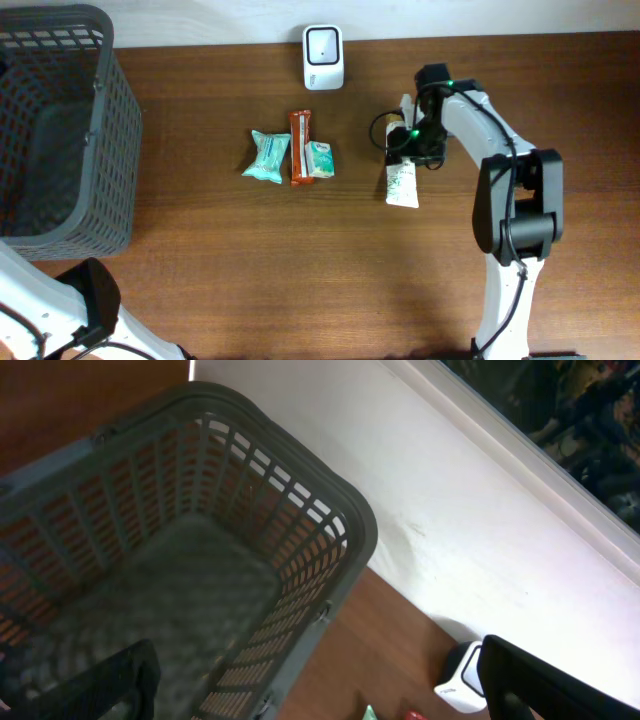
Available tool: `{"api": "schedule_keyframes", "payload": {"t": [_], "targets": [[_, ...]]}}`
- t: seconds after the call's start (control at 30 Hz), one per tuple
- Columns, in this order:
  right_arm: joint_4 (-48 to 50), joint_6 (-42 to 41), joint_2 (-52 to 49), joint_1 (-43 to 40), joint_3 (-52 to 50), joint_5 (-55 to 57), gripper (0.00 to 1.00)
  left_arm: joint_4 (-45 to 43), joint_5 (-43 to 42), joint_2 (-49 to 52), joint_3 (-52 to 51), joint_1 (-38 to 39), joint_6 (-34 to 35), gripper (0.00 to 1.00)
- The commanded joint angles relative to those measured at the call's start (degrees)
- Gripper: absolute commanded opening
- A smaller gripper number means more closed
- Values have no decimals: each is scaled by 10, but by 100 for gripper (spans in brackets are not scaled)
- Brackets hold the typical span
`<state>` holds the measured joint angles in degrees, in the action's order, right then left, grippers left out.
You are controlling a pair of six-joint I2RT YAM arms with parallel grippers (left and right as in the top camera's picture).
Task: Scan the item barcode
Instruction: 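Lift the white tube with the right gripper and hold it over the scanner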
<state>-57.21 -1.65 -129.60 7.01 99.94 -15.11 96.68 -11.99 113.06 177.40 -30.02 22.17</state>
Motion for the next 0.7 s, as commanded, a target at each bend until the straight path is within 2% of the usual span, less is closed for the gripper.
{"api": "schedule_keyframes", "payload": {"t": [0.0, 0.03, 0.1, 0.27, 0.43, 0.5, 0.6, 0.67], "targets": [[23, -8, -1, 31, -10, -10, 16, 0, 0, -2, 0, -2, 3, 99], [31, -27, -1, 39, -4, -8, 4, 0, 0, -2, 0, -2, 3, 99], [26, -49, 3, 42, 27, -10, 4, 0, 0, -2, 0, -2, 3, 99], [6, -68, 17, 46, 203, -10, 4, 0, 0, -2, 0, -2, 3, 99], [235, -68, 3, 98, 209, 4, 4, 0, 0, -2, 0, -2, 3, 99], [313, -68, -17, 121, 209, 92, 4, 0, 0, -2, 0, -2, 3, 99], [396, -69, -64, 136, 209, 124, 4, 0, 0, -2, 0, -2, 3, 99], [412, -79, -78, 138, 209, 124, 4, 0, 0, -2, 0, -2, 3, 99]]}}
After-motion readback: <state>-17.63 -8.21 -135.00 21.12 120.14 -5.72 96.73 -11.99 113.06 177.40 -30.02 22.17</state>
